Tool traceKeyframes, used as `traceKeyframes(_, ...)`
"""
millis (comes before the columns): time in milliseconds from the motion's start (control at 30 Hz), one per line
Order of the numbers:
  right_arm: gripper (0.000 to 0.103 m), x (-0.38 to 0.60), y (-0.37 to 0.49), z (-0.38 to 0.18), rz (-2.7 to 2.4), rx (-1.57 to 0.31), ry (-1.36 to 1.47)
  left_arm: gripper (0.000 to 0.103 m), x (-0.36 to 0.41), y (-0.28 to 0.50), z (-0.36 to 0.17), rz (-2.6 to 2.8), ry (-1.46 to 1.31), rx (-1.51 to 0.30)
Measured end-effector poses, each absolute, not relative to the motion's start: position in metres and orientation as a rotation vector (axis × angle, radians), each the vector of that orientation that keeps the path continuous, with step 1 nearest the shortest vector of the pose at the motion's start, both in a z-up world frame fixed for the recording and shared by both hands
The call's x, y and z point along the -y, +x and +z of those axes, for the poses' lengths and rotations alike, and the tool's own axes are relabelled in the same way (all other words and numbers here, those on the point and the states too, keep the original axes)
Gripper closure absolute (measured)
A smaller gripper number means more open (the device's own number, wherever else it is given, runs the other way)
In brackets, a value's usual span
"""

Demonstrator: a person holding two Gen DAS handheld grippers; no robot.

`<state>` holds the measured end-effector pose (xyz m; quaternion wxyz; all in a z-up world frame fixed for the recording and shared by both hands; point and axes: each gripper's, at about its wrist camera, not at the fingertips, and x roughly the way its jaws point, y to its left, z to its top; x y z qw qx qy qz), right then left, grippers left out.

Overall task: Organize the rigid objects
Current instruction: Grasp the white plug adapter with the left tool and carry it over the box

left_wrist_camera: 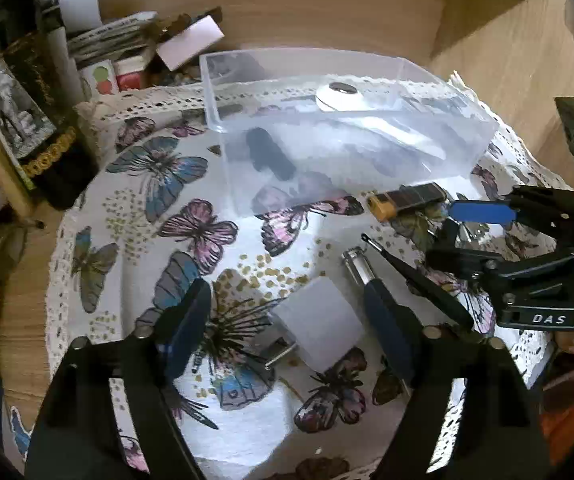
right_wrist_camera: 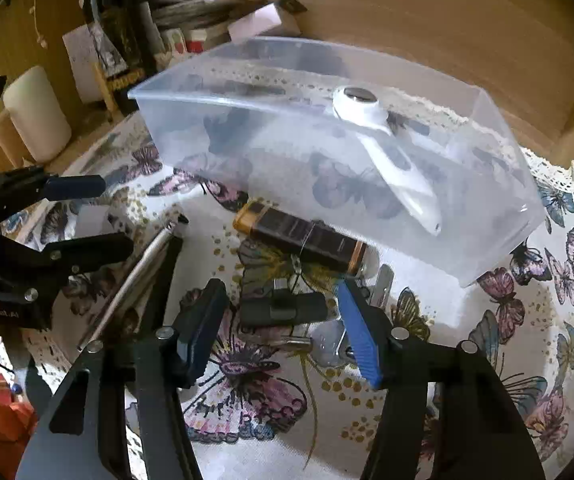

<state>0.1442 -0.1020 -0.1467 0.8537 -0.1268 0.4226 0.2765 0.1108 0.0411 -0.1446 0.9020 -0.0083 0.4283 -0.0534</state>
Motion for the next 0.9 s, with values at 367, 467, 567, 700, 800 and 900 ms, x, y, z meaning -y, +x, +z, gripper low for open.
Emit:
traceKeyframes(367,0.061,0.108,0.144,-0.146,0.557,-0.872,-0.256,0.051,-0.037,0.105,-0.145,-0.133,0.006,-0.858)
traceKeyframes(467,0.061,0.111,0.143,-0.138,0.546,-0.846,-0.244,0.051,-0.040,0.102,-0.139,-0.117,-0.002,-0.833)
traceKeyframes(567,0.061,0.116,0.141,-0.129,0.534,-0.814,-0.235,0.051,-0.044,0.099,-0.131,-0.101,-0.016,-0.807)
traceKeyframes(700,0.061,0.123,0.138,-0.112,0.528,-0.766,-0.211,0.051,-0.049,0.096,-0.116,-0.082,-0.034,-0.758)
traceKeyframes(800,0.061,0.130,0.137,-0.097,0.519,-0.728,-0.180,0.051,-0.050,0.094,-0.103,-0.074,-0.035,-0.714)
traceKeyframes(900,0.061,0.134,0.137,-0.086,0.508,-0.689,-0.159,0.051,-0.050,0.093,-0.090,-0.062,-0.029,-0.666)
